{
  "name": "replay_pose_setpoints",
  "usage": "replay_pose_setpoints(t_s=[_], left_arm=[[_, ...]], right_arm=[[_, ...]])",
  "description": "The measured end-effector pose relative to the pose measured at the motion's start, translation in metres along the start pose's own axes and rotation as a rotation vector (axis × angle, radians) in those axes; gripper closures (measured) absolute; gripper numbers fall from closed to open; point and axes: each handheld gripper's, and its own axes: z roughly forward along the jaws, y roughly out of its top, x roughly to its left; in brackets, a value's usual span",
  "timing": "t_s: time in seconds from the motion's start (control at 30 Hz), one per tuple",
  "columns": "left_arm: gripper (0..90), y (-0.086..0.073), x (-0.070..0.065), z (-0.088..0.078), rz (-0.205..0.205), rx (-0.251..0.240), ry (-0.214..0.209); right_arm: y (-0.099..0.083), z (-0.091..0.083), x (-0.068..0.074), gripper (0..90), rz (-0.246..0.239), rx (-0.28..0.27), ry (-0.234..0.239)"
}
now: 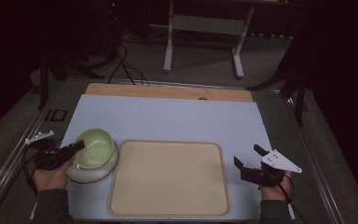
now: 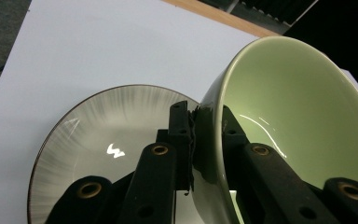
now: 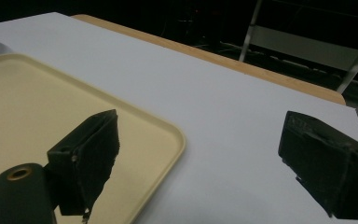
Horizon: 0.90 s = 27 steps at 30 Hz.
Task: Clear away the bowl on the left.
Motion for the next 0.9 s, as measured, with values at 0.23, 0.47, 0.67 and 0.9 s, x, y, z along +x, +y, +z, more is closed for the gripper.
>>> replay_pose_setpoints(t_s=[0.23, 0.47, 0.67, 0.9], left_arm=[[81.4, 0.001, -0.006, -0.001, 0.004, -0.012, -0.010], [81.2, 0.002, -0.013, -0.002, 0.015, -0.028, -0.014], [81.2, 0.002, -0.019, -0.001, 0.020, -0.033, -0.027], [81.2, 0.001, -0.022, 0.001, 0.018, -0.033, -0.034]], right_arm=[[0.000, 0.000, 0.000, 11.8, 0.004, -0.001, -0.002], [0.000, 0.000, 0.000, 11.8, 0.004, -0.002, -0.001], [0.000, 0.000, 0.000, 11.8, 0.004, -0.002, 0.000], [0.000, -0.001, 0.000, 11.8, 0.003, -0.002, -0.001]])
